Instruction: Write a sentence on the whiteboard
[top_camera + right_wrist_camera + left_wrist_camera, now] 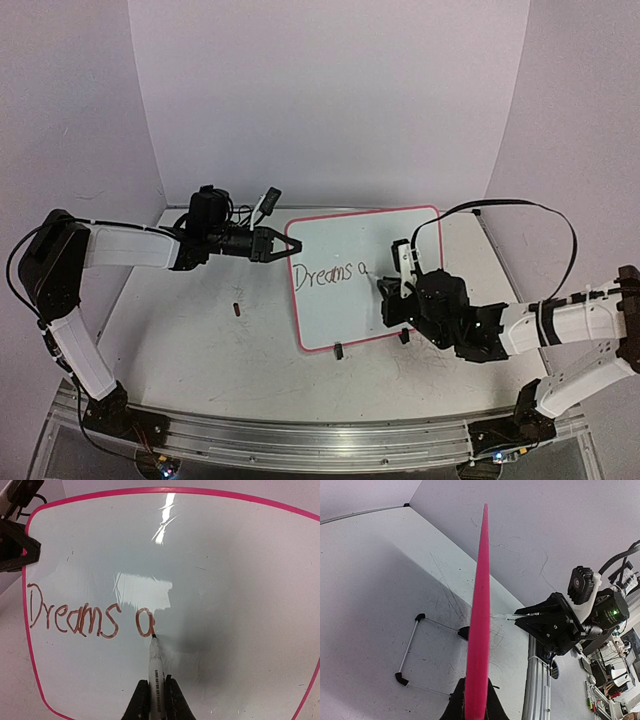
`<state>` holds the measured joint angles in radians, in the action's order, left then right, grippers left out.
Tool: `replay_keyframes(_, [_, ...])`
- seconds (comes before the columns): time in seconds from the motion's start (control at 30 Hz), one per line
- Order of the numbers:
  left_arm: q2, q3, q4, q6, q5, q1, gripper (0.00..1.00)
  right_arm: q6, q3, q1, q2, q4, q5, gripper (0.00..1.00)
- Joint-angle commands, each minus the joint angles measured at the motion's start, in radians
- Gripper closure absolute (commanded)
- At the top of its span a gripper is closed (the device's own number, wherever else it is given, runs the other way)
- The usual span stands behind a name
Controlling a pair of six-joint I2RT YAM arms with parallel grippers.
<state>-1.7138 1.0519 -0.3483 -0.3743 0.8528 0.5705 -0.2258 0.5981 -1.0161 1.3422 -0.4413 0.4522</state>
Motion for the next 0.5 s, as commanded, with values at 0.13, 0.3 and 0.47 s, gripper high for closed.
replay_keyframes(0.13, [0.029, 0.010, 0.035, 0.014, -0.044, -0.001, 1.00, 0.057, 0.034, 0.012, -0.077, -0.032, -0.011, 1.00])
replay_keyframes(0.3, [0.027, 0.008, 0.035, 0.014, -0.044, -0.001, 1.00, 0.070, 0.052, 0.015, -0.046, -0.056, 0.000, 1.00])
replay_keyframes(0.47, [0.033, 0.007, 0.035, 0.015, -0.045, -0.001, 1.00, 0.083, 0.067, 0.019, -0.021, -0.063, 0.020, 1.00])
